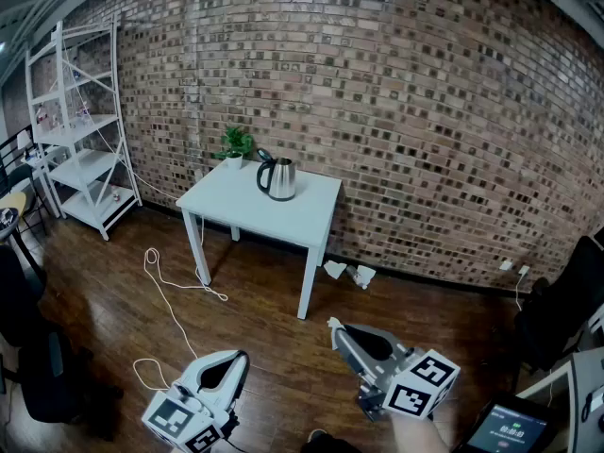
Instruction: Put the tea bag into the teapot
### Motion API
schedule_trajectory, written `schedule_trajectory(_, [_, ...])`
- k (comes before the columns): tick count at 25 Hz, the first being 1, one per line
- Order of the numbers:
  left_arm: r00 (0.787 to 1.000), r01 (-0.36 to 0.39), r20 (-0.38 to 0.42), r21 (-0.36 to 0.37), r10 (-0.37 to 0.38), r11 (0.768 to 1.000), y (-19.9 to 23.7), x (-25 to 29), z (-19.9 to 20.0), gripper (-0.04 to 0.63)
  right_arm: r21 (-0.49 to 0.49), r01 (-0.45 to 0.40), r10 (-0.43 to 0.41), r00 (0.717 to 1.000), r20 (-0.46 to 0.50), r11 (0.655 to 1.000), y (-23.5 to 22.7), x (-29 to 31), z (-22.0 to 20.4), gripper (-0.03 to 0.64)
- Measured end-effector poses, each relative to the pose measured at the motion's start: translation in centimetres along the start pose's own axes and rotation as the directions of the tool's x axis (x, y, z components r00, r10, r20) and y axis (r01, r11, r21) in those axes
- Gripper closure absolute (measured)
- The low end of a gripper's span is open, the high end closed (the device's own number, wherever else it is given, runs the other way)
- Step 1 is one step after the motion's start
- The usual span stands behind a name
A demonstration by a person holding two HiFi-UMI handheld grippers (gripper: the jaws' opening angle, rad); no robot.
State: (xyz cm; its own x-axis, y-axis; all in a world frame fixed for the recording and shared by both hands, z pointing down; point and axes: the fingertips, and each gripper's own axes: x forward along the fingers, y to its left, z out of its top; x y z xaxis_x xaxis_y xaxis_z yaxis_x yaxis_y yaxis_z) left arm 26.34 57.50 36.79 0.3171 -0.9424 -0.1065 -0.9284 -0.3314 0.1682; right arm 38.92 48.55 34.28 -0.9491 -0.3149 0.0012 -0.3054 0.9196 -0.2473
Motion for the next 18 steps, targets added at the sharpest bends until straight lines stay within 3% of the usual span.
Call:
schedule_trajectory(6, [0.999, -0.031, -0.013, -0.013, 0.031, 0.999, 3.9, 4.1, -1.5, 0.589, -0.007, -0.009, 0.009, 1.0, 0.02, 1.0, -4.4, 2.8, 0.8, 0.592])
schedule_trajectory(18, [0.997, -0.071, -0.031, 0.011, 0.071, 0.997, 13.9, 19.1, 0.0, 0.589, 0.005, -0.058, 0.058, 0.998, 0.036, 0.998, -19.2, 12.2, 5.8, 0.591])
